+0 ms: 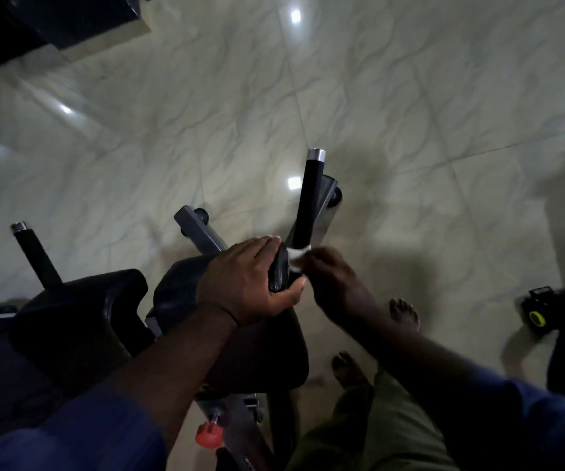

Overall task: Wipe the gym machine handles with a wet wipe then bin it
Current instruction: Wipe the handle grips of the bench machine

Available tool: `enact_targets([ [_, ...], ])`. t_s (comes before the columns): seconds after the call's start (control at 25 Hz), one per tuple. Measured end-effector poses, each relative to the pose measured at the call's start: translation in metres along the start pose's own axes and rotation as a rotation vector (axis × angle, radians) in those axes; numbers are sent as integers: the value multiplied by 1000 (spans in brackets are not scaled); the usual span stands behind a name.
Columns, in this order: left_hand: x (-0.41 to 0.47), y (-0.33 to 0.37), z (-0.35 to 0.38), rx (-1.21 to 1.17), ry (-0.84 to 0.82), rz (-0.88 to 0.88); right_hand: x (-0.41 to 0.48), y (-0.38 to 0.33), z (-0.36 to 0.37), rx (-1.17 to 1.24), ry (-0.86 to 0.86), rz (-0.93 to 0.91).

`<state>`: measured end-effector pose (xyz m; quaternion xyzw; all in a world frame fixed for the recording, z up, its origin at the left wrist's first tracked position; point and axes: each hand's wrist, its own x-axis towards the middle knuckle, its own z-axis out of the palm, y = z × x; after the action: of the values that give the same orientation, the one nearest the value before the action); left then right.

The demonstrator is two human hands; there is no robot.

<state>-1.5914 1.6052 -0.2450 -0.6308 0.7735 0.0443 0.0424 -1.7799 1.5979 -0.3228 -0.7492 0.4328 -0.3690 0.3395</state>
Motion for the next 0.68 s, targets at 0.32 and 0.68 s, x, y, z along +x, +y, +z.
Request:
enact_targets([
  [0.32,1,-2,0,-31,24,11,120,33,-19,-37,310,180],
  [0.68,3,-4,0,-30,12,24,100,29,-13,6,268,144],
])
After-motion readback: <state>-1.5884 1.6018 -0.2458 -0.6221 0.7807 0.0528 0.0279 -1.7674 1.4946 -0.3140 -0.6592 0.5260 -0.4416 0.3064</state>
